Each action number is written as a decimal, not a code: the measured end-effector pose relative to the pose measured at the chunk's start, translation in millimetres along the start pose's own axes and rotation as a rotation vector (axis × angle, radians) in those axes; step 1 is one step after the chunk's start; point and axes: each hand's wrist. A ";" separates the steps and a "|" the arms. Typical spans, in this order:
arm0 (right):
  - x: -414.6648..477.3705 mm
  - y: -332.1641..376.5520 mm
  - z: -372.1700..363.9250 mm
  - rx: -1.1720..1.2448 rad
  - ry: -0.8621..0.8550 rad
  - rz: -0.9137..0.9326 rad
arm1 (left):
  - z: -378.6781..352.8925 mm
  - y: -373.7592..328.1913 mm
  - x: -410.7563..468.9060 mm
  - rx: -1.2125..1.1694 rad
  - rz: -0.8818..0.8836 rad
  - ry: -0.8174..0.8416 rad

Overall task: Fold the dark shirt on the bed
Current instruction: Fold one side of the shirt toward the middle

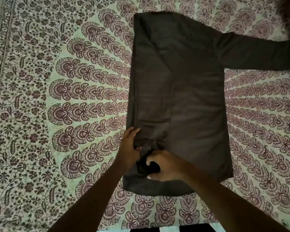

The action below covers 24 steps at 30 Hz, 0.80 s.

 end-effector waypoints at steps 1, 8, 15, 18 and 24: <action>-0.9 -1.7 -4.7 0.013 0.004 -0.008 | -0.6 0.9 0.3 0.024 0.002 0.009; 1.0 -17.6 -23.9 0.133 -0.277 -0.128 | -6.4 14.6 -5.3 0.116 -0.058 0.055; 5.9 -36.0 -46.2 0.078 -0.552 -0.375 | -11.9 24.1 -12.0 0.253 -0.120 0.091; 11.3 -38.6 -52.5 0.064 -0.485 -0.269 | -11.7 22.9 -13.8 0.354 -0.138 0.121; 23.6 -43.2 -45.5 -0.016 -0.473 -0.274 | -6.9 18.3 -16.4 0.489 -0.136 0.184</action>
Point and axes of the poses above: each hand's wrist, its own x-axis towards the middle knuckle, its own z-axis out of the back of the hand, y = z × x, and after that the axes turned 7 degrees about x, right-handed
